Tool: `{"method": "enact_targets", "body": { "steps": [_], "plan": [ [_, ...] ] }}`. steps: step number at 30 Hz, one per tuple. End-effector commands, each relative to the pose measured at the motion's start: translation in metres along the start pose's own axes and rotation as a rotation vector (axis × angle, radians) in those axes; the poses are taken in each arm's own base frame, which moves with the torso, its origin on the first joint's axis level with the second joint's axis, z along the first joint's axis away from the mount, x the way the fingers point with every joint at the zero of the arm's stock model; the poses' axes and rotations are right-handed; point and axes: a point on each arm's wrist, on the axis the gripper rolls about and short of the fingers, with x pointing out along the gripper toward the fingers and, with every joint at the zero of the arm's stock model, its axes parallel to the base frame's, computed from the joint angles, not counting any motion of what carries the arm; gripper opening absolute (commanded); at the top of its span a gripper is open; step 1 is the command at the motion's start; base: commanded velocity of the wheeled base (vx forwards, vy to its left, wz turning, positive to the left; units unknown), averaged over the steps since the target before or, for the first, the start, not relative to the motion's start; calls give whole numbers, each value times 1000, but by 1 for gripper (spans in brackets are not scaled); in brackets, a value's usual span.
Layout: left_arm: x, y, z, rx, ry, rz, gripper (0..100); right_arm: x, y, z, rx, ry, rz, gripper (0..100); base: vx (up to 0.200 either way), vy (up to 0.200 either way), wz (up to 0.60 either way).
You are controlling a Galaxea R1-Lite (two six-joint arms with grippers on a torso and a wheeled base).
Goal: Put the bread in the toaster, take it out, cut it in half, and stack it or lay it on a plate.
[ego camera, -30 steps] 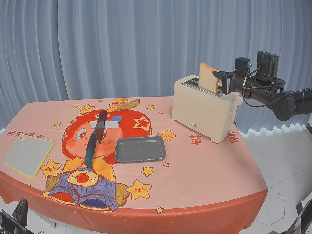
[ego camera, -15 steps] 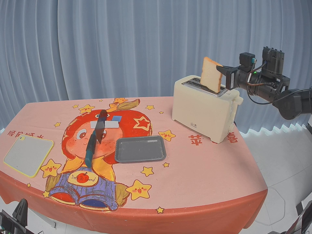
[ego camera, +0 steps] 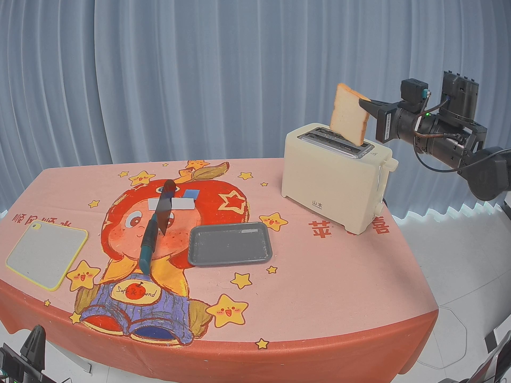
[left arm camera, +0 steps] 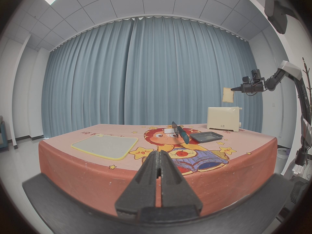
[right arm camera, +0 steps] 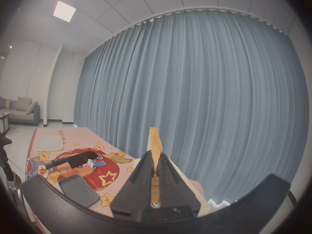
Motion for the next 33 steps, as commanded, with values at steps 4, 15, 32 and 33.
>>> {"method": "enact_targets", "body": {
  "steps": [4,15,32,33],
  "plan": [
    [1,0,-5,0,17,0,0,-12,3,11,-9,-59,2,0,0,0,0],
    [1,0,-5,0,17,0,0,-35,7,13,-8,-59,3,0,0,0,0],
    [1,0,-5,0,17,0,0,-83,41,1,85,-14,109,0,0,0,0],
    [1,0,-5,0,17,0,0,-88,45,-3,123,1,124,0,0,0,0]
  ]
}}
